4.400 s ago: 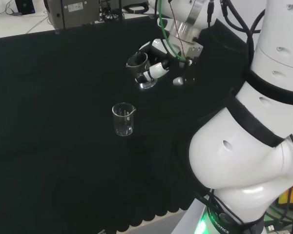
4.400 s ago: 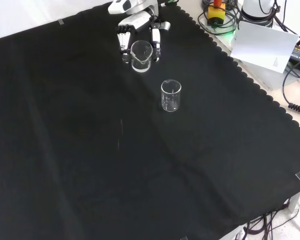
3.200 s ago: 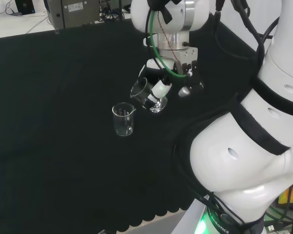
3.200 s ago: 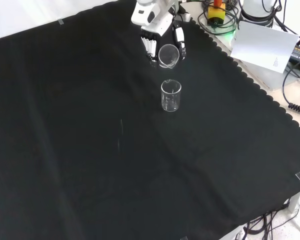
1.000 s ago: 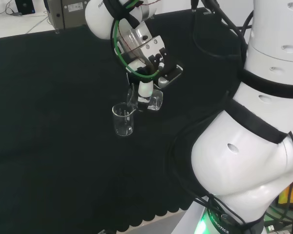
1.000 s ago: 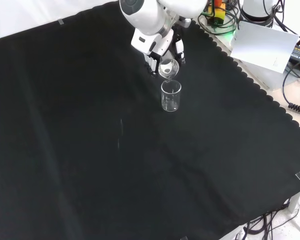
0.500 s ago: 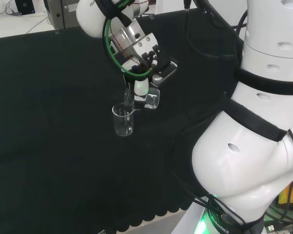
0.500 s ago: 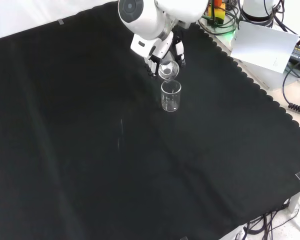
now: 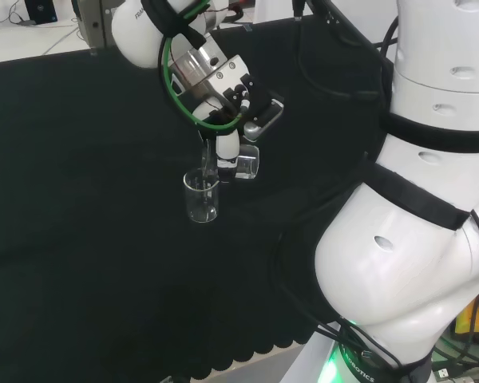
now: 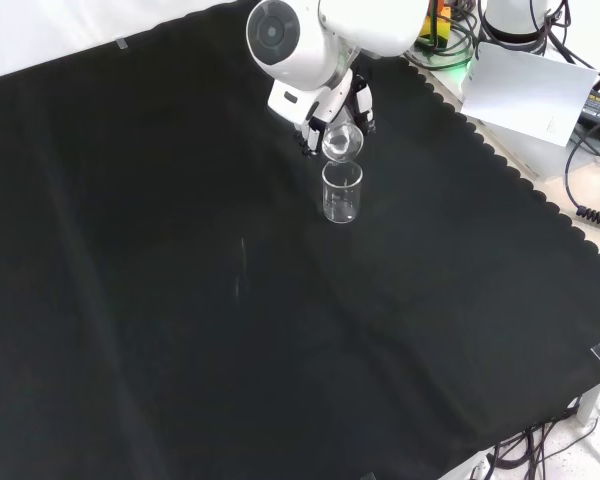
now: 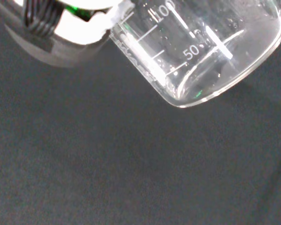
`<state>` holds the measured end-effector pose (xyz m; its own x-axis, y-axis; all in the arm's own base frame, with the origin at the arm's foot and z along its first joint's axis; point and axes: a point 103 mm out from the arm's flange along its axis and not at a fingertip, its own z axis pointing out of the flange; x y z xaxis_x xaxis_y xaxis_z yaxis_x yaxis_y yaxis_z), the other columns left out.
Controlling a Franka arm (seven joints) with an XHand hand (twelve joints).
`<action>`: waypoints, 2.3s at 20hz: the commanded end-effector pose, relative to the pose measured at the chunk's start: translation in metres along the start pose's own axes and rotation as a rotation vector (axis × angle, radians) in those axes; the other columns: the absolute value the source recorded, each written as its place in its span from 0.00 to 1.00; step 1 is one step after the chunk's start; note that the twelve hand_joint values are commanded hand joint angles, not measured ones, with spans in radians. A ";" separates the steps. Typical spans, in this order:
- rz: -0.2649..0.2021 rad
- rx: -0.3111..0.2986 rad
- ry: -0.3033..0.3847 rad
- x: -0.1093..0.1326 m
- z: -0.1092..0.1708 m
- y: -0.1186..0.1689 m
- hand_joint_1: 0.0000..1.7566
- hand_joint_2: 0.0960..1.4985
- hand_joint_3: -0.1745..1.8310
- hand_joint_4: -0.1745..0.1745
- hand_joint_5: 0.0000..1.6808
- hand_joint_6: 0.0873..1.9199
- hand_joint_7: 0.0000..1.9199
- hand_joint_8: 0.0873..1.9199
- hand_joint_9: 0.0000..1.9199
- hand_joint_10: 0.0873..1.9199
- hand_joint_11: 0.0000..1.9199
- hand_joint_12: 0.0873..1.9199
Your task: Pour the water from the handheld beaker into the one on the table.
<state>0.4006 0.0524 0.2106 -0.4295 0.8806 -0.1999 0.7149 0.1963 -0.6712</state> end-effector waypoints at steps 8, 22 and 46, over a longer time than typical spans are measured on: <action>0.005 0.035 -0.072 0.008 -0.008 -0.001 0.68 0.67 0.00 0.29 0.81 0.18 0.76 0.48 0.86 0.30 0.74 0.37; 0.024 0.068 -0.135 0.015 -0.014 0.001 0.68 0.67 0.00 0.30 0.80 0.19 0.76 0.48 0.86 0.31 0.74 0.37; 0.071 0.137 -0.215 0.020 -0.022 0.006 0.68 0.68 0.00 0.32 0.79 0.20 0.76 0.49 0.86 0.31 0.74 0.37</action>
<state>0.4075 0.0807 0.2187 -0.4970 0.7806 -0.3792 0.6787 0.0774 -0.7303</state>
